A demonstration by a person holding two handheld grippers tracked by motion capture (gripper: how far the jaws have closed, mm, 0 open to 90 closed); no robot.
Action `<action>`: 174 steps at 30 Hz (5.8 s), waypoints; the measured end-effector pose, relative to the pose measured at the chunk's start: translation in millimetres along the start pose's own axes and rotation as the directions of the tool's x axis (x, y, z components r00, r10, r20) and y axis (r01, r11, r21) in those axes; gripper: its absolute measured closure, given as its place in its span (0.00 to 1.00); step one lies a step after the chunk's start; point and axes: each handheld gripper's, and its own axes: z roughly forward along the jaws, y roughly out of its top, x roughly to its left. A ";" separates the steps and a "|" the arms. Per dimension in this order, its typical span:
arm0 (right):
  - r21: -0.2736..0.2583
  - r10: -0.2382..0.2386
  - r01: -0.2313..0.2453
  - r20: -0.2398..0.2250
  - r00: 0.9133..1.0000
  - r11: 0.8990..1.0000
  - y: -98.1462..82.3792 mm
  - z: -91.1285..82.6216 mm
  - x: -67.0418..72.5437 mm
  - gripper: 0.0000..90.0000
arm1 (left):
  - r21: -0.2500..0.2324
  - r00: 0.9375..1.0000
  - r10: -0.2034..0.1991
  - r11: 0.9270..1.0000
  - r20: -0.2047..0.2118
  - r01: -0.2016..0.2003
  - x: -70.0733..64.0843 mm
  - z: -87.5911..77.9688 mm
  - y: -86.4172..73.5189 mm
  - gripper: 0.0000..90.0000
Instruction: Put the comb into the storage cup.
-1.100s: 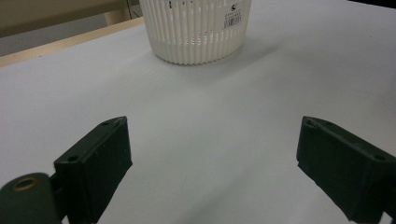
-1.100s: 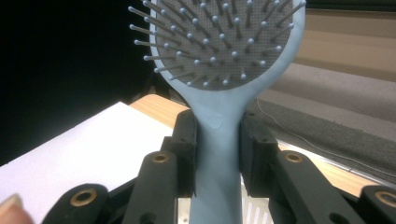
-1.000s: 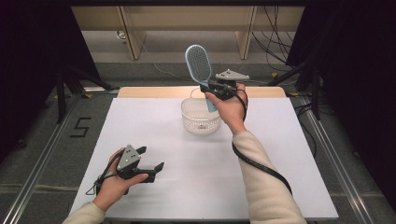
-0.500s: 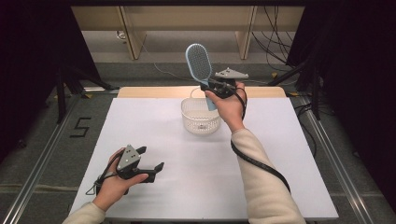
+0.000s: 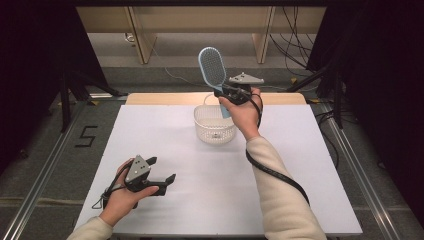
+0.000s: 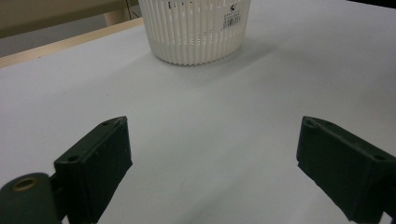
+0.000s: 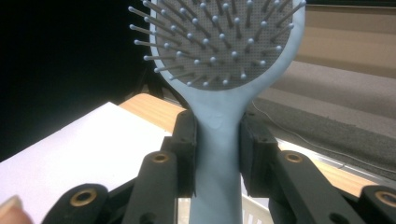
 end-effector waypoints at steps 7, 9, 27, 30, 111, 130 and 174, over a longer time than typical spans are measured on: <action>0.003 0.003 -0.003 0.002 1.000 1.000 0.7 1.9 -0.5 0.79 | 0.000 1.000 -0.001 1.000 0.000 0.001 -0.2 0.1 0.1 0.11; 0.004 0.001 -0.001 0.004 1.000 1.000 0.8 2.6 -0.9 0.79 | 0.000 1.000 -0.001 1.000 0.000 0.001 0.0 0.1 0.1 0.11; 0.036 0.000 -0.001 0.016 1.000 0.999 -6.0 9.7 -3.0 0.79 | 0.000 1.000 -0.002 1.000 0.002 0.002 -0.1 0.4 0.0 0.11; 0.042 -0.001 0.000 0.016 1.000 0.999 -7.3 10.9 -2.9 0.79 | 0.002 1.000 -0.002 1.000 0.003 0.002 0.0 0.2 0.1 0.11; 0.117 -0.056 0.054 0.014 0.998 0.992 -30.7 31.1 -1.2 0.79 | -0.001 1.000 0.002 1.000 0.000 -0.002 -0.2 0.5 -0.1 0.11; 0.123 -0.079 0.078 0.008 0.997 0.989 -35.6 32.6 2.2 0.79 | -0.001 1.000 0.001 1.000 0.001 -0.001 -0.6 0.3 0.1 0.11; 0.173 -0.137 0.137 -0.013 0.991 0.975 -49.4 30.2 12.2 0.78 | 0.002 1.000 0.003 1.000 0.005 -0.003 -1.0 1.1 -0.3 0.11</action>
